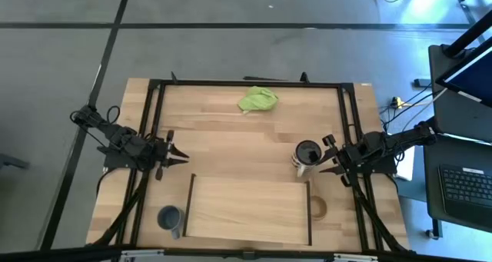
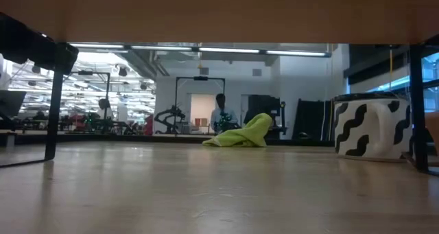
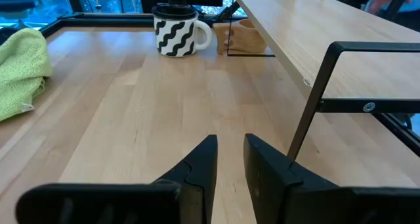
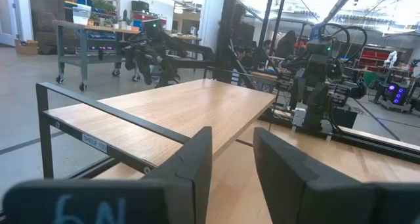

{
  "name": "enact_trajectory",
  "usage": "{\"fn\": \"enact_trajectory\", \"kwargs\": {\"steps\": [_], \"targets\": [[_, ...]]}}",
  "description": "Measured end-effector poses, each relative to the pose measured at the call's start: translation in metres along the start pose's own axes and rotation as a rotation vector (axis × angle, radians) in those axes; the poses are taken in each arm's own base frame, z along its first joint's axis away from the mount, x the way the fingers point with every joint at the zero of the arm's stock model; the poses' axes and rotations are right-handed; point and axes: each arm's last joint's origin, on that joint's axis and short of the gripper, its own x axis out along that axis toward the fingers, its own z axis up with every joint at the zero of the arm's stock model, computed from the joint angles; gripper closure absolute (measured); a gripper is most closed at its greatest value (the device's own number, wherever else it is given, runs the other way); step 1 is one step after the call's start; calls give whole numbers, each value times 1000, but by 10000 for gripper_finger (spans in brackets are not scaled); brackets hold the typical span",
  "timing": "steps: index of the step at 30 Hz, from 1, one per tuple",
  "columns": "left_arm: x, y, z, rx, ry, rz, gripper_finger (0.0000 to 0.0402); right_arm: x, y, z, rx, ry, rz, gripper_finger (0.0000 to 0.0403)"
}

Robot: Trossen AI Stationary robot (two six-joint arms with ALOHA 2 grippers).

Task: Stack small to large cups/mugs on shelf

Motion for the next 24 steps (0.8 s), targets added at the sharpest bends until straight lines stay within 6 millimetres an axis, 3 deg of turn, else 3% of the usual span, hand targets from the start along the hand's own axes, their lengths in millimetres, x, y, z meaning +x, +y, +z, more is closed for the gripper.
{"fn": "enact_trajectory", "kwargs": {"steps": [10,16,24], "targets": [[0,0,0,0,0,0,332,0,0,2,-11,-20,-10,289],[0,0,0,0,0,0,332,-1,-2,15,124,-159,-25,289],[0,0,0,0,0,-1,332,-15,-13,72,88,-310,-179,289]]}}
